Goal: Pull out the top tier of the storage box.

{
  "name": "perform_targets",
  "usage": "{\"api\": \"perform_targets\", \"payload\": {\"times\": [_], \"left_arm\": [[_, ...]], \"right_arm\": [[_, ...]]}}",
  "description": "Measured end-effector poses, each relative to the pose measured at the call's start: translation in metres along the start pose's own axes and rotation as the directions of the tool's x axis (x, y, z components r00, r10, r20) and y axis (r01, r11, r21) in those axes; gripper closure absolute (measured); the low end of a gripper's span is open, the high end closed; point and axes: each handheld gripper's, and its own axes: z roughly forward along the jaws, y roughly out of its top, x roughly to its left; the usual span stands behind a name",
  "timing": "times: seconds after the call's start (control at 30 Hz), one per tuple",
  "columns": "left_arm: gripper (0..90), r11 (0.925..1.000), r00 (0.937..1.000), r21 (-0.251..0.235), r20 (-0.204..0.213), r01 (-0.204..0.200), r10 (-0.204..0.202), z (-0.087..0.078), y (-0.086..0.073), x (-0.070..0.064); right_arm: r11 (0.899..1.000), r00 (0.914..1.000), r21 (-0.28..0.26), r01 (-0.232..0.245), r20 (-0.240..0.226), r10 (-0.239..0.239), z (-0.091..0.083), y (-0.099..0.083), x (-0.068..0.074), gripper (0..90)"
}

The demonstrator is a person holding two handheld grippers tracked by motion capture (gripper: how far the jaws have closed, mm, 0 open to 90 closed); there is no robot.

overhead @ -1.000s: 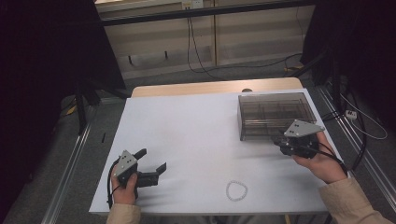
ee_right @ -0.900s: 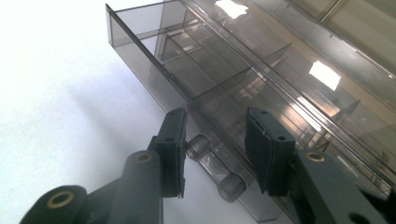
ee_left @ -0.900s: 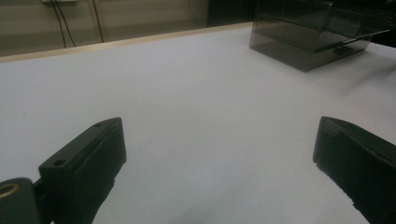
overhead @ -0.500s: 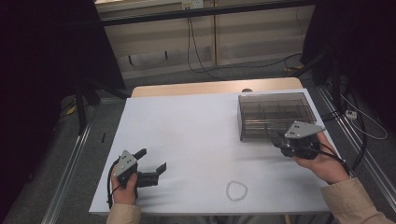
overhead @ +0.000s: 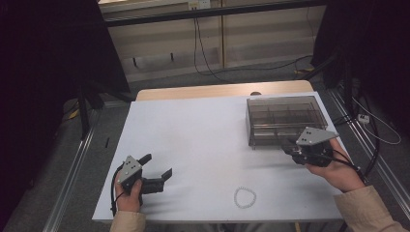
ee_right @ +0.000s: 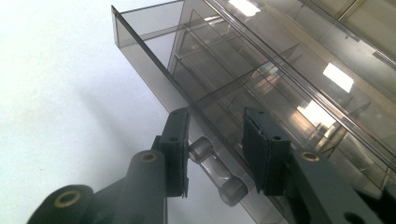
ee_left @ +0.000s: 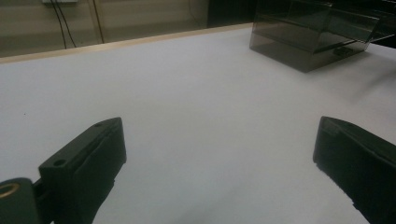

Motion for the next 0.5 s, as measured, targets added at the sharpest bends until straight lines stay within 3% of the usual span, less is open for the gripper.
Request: {"api": "perform_targets", "payload": {"times": [0.5], "left_arm": [[2.7,1.0,1.0,0.0,0.0,0.0,0.0,0.0001,0.0,-0.0002]], "right_arm": [[1.0,0.9999,0.003,0.008,-0.009,-0.008,-0.0039,-0.0024,0.0024,62.4]]}}
